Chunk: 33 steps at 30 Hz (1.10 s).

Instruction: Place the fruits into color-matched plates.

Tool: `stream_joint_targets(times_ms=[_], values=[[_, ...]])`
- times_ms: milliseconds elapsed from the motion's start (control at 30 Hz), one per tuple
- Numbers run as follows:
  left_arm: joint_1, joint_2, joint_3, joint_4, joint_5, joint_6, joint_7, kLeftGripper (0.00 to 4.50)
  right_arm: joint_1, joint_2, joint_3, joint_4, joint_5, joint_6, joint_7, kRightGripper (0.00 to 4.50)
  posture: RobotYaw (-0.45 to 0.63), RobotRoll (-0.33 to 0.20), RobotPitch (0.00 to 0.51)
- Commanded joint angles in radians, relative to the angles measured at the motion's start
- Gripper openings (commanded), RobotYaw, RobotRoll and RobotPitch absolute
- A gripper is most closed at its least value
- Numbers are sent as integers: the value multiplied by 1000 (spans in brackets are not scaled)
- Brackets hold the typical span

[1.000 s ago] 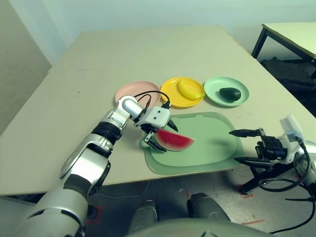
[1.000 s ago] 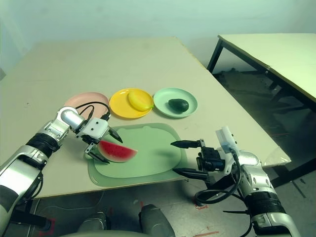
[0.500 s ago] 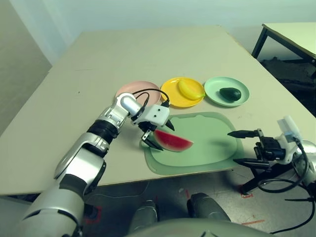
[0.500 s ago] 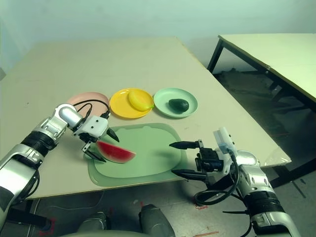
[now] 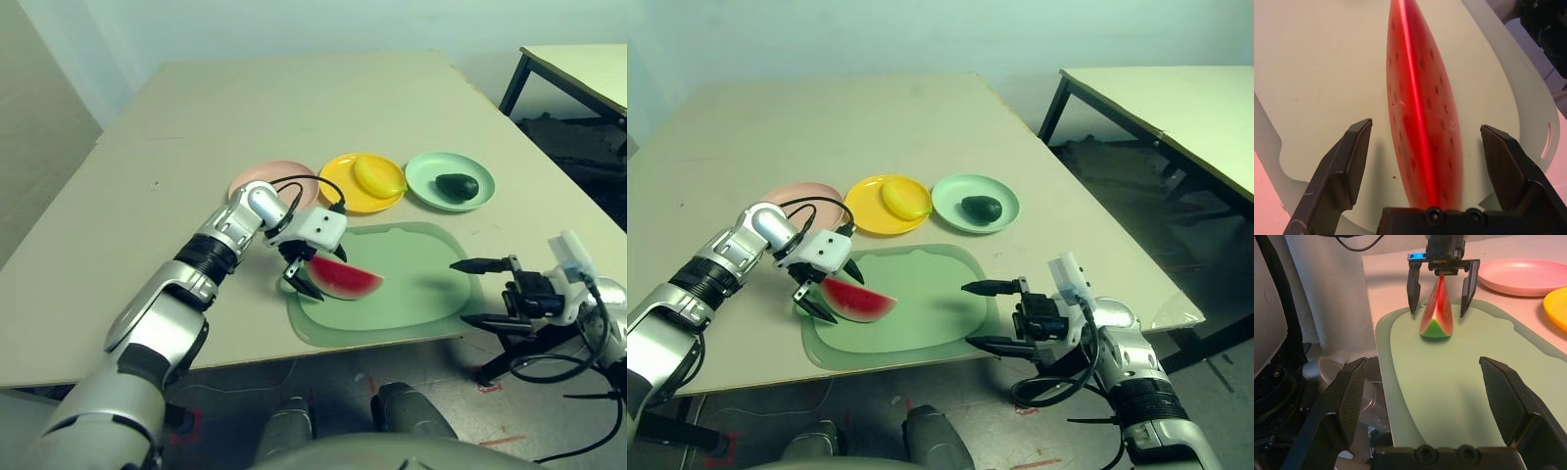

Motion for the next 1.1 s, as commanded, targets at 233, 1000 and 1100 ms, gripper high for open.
stream_joint_targets(times_ms=[233,1000,1100], values=[[-3,-32,-15,-41,69,84,16,4500,0,2,10,1,-11,-12,2,4490,-260,0,0],[12,-55,-19,-8,119,61,47,2341,5,-7,19,-8,-12,-11,2,4500,-260,0,0],[15,-51,-16,-5,118,57,46,2341,4,-6,20,-8,-12,-13,2,4500,-260,0,0]])
